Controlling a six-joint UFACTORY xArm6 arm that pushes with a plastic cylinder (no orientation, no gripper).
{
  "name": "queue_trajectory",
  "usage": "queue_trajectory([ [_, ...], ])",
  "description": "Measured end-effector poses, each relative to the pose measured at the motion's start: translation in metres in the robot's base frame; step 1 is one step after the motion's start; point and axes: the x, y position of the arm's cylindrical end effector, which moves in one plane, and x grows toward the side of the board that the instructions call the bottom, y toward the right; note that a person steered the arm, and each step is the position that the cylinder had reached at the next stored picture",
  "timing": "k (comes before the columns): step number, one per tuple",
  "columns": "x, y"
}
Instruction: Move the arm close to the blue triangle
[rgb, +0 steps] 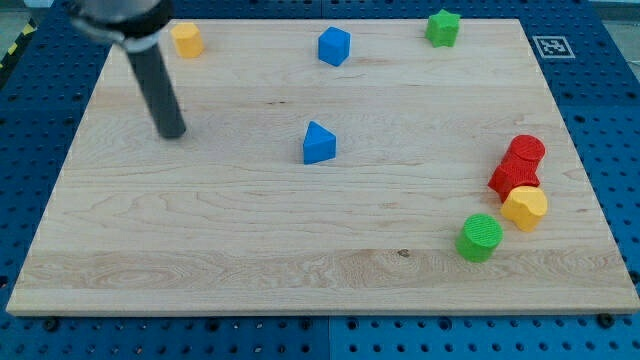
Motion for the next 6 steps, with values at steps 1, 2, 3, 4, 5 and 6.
queue_trajectory([
  [1,0.036,0.000],
  [2,0.044,0.006],
  [3,0.058,0.089],
  [4,0.060,0.142],
  [5,0.060,0.142],
  [6,0.081,0.075],
])
